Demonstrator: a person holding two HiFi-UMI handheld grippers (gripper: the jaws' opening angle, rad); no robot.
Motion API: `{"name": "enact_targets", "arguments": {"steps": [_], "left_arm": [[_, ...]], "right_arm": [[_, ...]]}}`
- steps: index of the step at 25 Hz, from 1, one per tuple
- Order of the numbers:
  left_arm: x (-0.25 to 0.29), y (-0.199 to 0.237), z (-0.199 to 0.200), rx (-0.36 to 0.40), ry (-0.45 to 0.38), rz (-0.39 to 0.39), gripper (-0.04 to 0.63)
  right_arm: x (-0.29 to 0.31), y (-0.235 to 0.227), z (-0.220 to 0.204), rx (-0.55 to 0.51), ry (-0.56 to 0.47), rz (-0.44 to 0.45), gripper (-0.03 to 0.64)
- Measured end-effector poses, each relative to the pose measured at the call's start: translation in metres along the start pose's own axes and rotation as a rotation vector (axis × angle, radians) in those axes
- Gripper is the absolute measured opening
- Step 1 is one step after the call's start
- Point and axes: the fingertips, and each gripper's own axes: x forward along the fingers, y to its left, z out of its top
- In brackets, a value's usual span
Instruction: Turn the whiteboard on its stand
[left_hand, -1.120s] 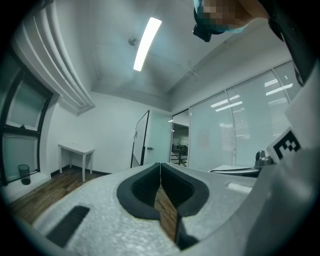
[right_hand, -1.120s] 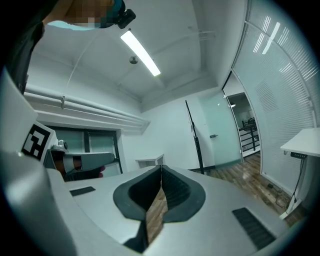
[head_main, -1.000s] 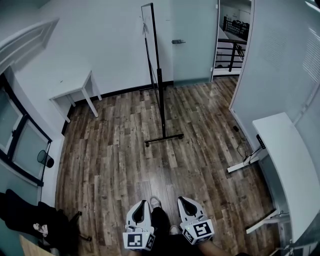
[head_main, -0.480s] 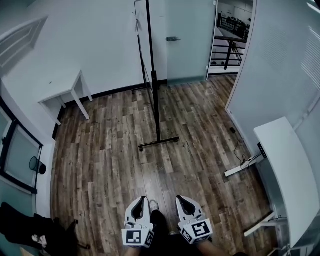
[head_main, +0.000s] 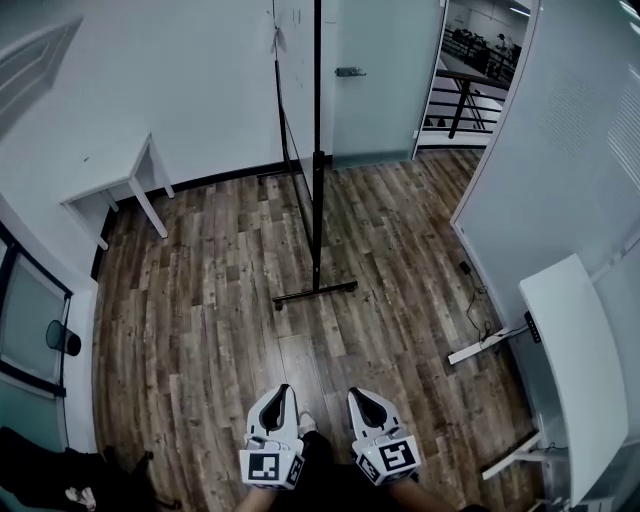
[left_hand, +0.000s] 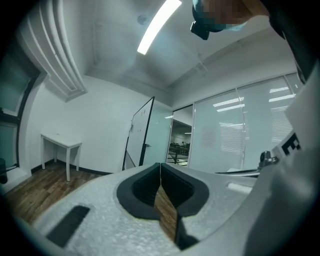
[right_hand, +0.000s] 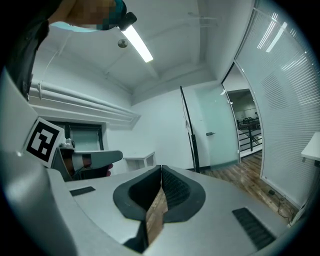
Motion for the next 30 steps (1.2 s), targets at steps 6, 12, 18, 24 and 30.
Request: {"name": "enact_targets", "arguments": {"steps": [6,12,18,24,30], "left_arm": [[0.05,0.047,0.014,-0.006,0.0,-0.041,0.018],[0.078,0.08,0.03,0.003,-0.026,-0.055,0.018],[0.1,0.101,0.027,-0.026,-0.023,-0.036,0.018],[0.137,0.123,0.022,-0.031,-0.025,-0.013,0.018],[0.202,0.141,0.04,-0.012,-0.06,0.012,0.018]], "right_arm": [[0.071,-0.006,0.019,-0.013,-0.013,-0.039,0.014],[0.119,-0.006,0.033,-0.023,-0.03,-0.06,0.014],[0.162,-0.018,0.034,-0.023,-0.031,-0.054,0.014],[0.214,-0.04,0.037,-0.035,-0.045,-0.038,0.014],[0.273,-0.08,0.055,-0.038,-0.062,-0.021,0.014]]}}
